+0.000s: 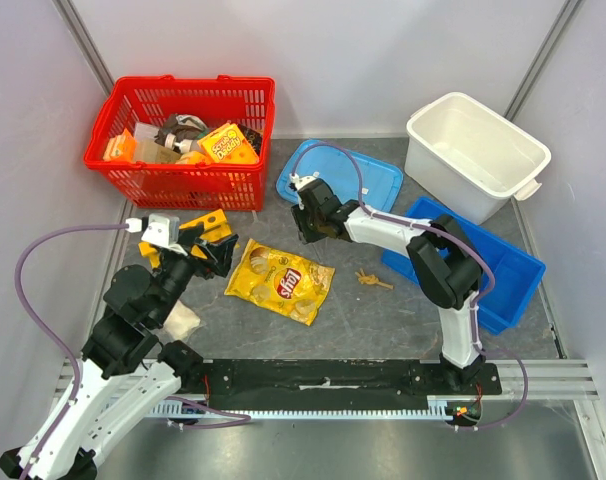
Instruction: Organize the chemistry lab equipment
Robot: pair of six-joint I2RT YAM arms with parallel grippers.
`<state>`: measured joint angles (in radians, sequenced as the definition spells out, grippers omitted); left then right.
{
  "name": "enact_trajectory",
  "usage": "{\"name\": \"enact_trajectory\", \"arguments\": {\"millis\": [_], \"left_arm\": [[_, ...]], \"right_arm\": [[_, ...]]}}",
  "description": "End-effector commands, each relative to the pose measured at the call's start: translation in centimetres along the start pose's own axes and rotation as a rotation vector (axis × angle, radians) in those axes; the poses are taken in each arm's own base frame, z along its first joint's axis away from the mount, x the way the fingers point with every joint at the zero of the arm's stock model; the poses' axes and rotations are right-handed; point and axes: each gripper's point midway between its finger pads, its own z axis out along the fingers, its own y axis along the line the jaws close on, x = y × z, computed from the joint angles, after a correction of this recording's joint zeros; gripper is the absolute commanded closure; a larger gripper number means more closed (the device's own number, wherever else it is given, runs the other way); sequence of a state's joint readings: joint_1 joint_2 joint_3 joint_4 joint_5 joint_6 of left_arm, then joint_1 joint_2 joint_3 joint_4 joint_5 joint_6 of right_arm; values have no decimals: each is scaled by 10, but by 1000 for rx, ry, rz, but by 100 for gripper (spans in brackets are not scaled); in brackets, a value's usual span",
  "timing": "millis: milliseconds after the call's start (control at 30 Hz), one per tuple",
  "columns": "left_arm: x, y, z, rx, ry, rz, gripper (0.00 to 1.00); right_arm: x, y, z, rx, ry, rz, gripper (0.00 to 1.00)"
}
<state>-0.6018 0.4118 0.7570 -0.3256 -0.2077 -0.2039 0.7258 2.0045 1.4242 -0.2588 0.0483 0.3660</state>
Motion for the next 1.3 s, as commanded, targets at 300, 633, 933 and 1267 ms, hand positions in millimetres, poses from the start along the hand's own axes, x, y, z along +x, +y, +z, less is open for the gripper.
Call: {"name": "enact_trajectory", "arguments": {"millis": [300, 633, 933, 1267], "left_arm": [[-9, -7, 4, 31, -20, 13, 17], [-2, -9, 9, 34, 16, 3, 18], [4, -12, 15, 16, 72, -70, 22], [32, -8, 20, -129, 327, -222, 23]], "right_arm": [[-6, -6, 13, 92, -20, -74, 57], [9, -11, 25, 109, 18, -83, 59], [17, -17, 31, 137, 35, -91, 68], [-1, -11, 22, 120, -27, -84, 73]]}}
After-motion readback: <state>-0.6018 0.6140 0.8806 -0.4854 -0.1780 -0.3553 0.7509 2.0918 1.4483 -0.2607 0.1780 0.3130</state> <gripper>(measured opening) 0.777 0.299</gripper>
